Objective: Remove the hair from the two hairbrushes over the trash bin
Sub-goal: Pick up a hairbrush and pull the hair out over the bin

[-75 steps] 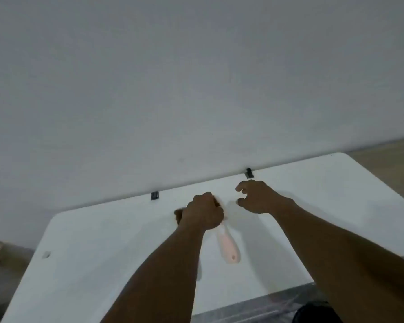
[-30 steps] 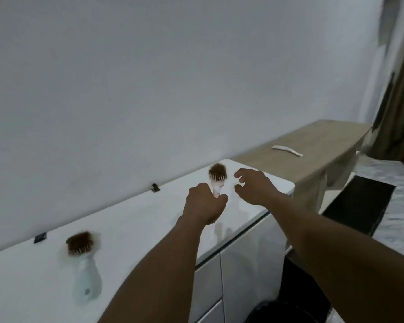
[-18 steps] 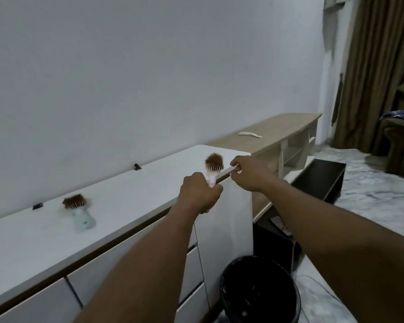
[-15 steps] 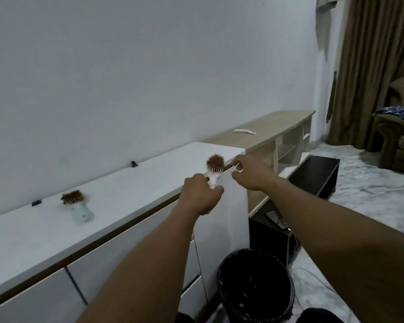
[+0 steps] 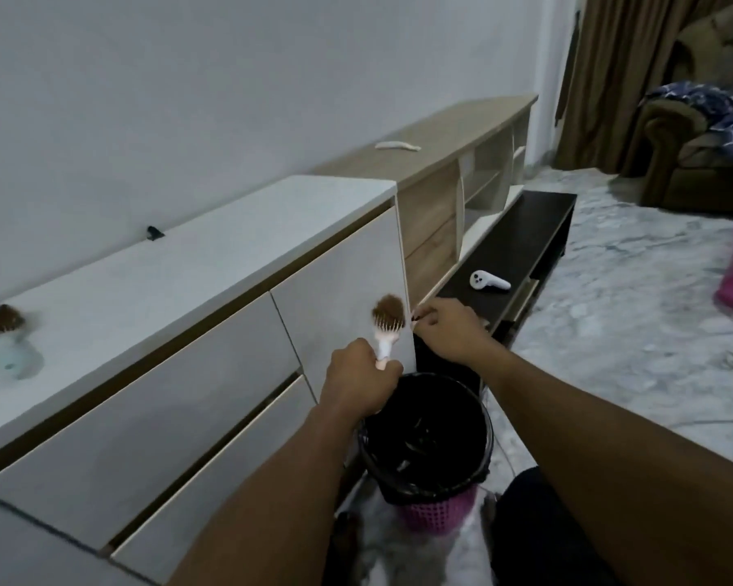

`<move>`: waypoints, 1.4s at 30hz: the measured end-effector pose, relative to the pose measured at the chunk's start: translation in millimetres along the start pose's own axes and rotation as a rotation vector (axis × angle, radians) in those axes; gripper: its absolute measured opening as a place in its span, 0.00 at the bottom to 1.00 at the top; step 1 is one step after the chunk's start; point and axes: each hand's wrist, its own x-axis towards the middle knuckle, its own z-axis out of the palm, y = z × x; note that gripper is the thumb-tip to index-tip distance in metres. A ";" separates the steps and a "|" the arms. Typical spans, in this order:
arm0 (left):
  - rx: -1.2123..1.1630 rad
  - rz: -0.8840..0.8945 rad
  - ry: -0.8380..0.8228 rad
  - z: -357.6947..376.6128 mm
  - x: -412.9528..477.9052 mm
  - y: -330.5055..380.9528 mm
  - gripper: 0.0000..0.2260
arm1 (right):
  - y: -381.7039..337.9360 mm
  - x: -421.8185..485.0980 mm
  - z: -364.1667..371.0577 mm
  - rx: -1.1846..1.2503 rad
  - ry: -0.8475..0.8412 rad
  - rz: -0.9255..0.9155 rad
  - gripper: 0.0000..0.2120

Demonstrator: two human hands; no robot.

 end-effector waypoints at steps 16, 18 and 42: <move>-0.072 -0.206 -0.394 194.8 57.1 -155.1 0.12 | 195.8 84.9 171.6 0.340 -0.242 0.549 0.12; -0.028 -0.179 -0.387 210.0 66.2 -164.0 0.12 | 213.6 95.8 183.7 0.380 -0.227 0.593 0.13; -0.476 -0.698 -0.494 300.5 95.8 -202.3 0.09 | 288.5 128.0 251.3 0.158 -0.085 0.590 0.11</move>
